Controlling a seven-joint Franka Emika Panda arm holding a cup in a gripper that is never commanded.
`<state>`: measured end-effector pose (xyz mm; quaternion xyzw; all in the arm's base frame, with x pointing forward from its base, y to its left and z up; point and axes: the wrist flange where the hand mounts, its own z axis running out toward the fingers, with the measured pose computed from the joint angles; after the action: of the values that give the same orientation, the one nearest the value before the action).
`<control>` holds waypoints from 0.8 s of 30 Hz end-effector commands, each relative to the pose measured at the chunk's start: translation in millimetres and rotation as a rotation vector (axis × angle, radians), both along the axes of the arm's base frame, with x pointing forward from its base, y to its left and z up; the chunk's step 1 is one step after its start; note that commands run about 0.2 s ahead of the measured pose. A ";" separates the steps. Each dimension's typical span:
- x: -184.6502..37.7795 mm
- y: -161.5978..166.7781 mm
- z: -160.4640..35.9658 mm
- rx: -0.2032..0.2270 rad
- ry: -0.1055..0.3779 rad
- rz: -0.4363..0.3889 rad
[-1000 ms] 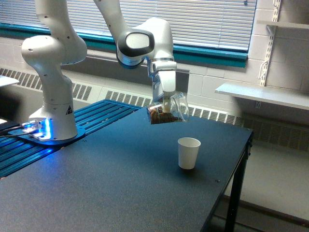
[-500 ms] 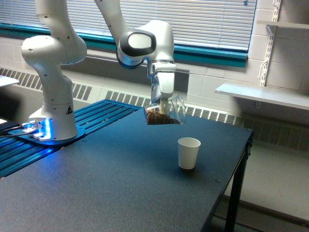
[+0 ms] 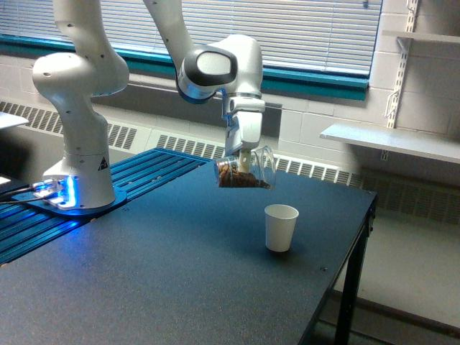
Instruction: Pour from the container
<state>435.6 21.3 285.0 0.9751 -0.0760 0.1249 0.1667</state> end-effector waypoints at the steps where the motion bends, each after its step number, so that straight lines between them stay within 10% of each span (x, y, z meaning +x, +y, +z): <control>1: 4.2 8.2 -1.2 -0.017 0.012 -0.008; 24: 11.3 21.7 -13.0 -0.057 0.065 -0.023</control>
<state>444.1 35.4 271.2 0.9738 -0.0745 0.0928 0.1937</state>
